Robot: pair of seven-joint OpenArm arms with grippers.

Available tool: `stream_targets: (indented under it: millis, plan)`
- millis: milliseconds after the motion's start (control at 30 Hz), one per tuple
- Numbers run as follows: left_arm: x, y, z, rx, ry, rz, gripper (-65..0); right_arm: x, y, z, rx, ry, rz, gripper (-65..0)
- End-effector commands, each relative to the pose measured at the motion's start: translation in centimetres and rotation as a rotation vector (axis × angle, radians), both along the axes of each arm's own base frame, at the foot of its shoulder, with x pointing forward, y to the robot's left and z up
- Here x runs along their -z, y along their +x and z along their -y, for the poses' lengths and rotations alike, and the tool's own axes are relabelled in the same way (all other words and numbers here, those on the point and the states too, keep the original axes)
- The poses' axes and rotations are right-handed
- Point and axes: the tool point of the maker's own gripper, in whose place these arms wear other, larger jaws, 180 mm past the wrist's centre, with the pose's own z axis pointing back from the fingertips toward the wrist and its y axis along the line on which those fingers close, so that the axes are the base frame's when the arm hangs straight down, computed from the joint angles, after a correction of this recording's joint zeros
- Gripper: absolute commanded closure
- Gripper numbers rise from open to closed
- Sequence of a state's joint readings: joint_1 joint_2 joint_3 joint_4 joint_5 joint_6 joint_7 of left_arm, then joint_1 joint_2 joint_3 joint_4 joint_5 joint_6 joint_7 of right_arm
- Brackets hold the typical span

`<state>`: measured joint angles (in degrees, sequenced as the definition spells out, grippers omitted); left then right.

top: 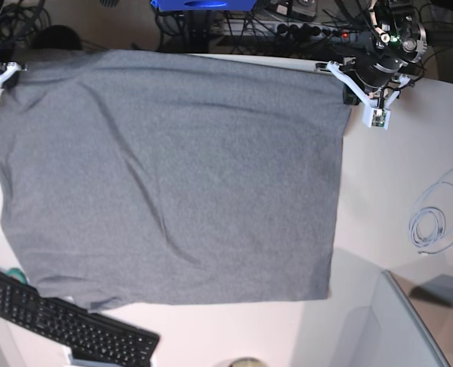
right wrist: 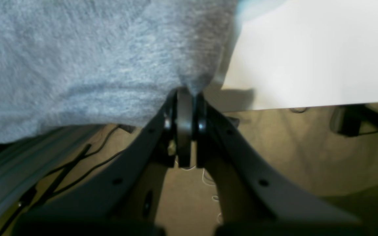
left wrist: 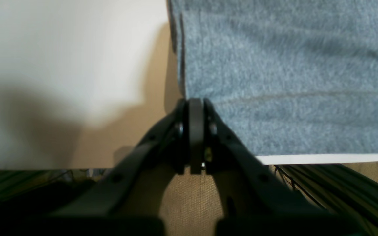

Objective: Layout the t-shirt on the table in an organized manner, then fold the t-shirt properly
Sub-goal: 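Pull the held shirt edge outward with both grippers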

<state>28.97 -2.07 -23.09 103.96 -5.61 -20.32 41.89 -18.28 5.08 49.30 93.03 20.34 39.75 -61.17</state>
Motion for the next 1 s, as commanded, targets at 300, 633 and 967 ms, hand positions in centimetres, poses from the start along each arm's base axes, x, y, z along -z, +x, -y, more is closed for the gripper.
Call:
stream_targets:
  millis: [300,633,967]
  plan:
    - [-0.6,-2.1,-0.3,0.017,0.02,-0.019,0.0,-1.5,-0.3,0.6,-0.031,-0.05,-0.043,-0.5]
    - [-2.5,-1.6,-1.8,-0.006,0.062,0.027,0.0,1.2,-2.0,-0.3,0.001,0.036,-0.109,-0.5]
    - [-1.6,-3.1,-1.6,0.001,0.063,-0.048,0.0,1.2,-2.1,-0.3,0.0,0.036,-0.114,-0.5]
